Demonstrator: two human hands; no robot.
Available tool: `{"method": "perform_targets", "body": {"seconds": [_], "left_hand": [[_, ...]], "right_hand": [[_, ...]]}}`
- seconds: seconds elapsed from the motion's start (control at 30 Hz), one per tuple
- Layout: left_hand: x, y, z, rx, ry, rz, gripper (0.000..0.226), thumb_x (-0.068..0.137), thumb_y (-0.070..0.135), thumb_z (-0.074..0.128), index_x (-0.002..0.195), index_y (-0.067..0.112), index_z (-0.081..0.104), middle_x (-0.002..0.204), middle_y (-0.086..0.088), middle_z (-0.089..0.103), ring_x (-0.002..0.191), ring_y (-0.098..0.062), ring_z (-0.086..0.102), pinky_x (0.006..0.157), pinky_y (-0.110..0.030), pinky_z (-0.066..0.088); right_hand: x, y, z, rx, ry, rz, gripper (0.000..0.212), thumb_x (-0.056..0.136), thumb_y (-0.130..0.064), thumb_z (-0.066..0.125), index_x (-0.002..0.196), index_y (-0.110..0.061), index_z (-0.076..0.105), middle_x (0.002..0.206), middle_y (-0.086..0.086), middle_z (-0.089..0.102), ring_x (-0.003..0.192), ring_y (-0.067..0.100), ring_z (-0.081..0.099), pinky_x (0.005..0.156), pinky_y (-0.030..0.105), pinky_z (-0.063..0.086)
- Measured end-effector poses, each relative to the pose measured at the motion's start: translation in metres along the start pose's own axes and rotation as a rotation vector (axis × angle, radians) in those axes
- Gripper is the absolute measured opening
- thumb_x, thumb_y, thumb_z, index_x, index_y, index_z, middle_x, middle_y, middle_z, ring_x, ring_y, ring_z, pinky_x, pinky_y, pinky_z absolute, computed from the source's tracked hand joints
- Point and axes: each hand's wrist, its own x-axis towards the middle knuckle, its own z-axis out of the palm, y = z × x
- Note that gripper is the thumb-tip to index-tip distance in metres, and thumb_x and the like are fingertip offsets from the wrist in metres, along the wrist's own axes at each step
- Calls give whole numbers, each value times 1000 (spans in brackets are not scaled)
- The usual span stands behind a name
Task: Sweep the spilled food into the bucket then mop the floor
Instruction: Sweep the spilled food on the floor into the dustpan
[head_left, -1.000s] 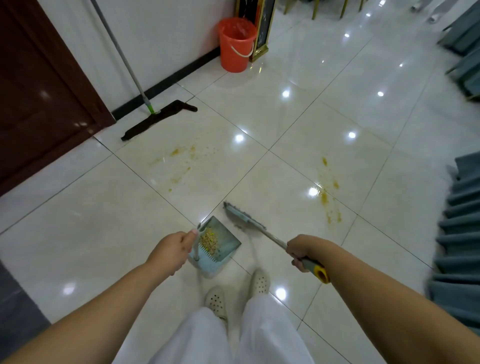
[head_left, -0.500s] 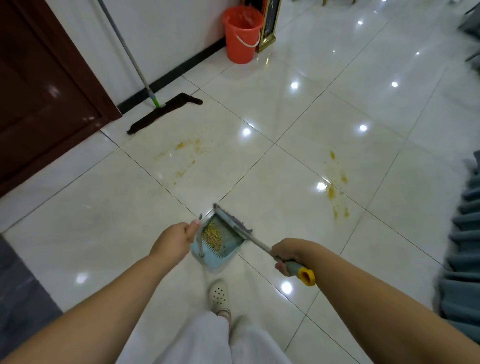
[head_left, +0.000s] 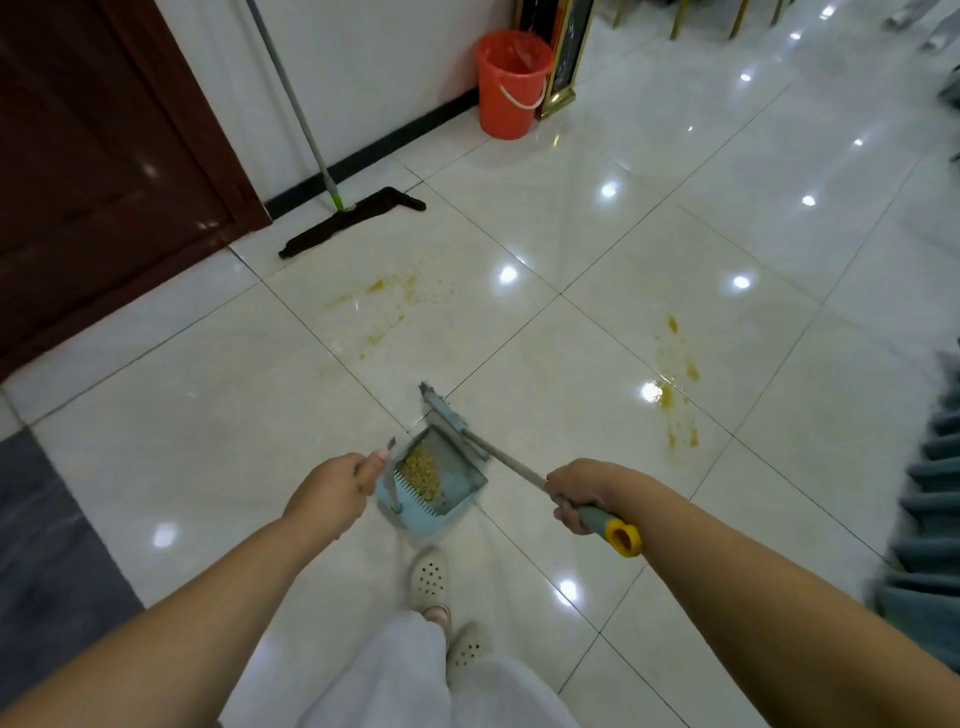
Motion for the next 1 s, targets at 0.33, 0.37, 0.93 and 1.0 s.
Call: {"method": "perform_targets", "body": {"seconds": [0.33, 0.37, 0.93, 1.0], "left_hand": [[-22, -36, 1, -27, 85, -74, 55, 97, 54, 30, 70, 11, 51, 63, -10, 53, 53, -23, 47, 51, -26, 39], [-22, -37, 1, -25, 82, -72, 55, 97, 55, 29, 70, 11, 51, 63, -11, 54, 52, -23, 48, 50, -26, 40], [-30, -53, 7, -32, 97, -46, 55, 97, 53, 30, 70, 11, 51, 64, -11, 53, 56, -24, 48, 52, -27, 39], [-33, -57, 8, -63, 83, -59, 55, 96, 55, 31, 69, 12, 50, 62, -11, 53, 53, -23, 46, 49, -25, 38]], "right_hand": [[16, -1, 32, -25, 1, -10, 22, 98, -11, 42, 79, 0, 47, 70, 15, 53, 31, 15, 46, 30, 12, 34], [14, 3, 36, -29, -16, -13, 20, 97, -10, 42, 80, 0, 47, 68, 15, 53, 26, 15, 44, 30, 12, 34], [7, 30, 48, 45, -110, -43, 16, 99, -17, 41, 86, -7, 40, 65, 8, 45, 26, 8, 35, 31, 12, 35], [6, 32, 46, 102, -86, -54, 15, 98, -14, 41, 84, -7, 40, 64, 9, 45, 25, 8, 35, 32, 11, 35]]}}
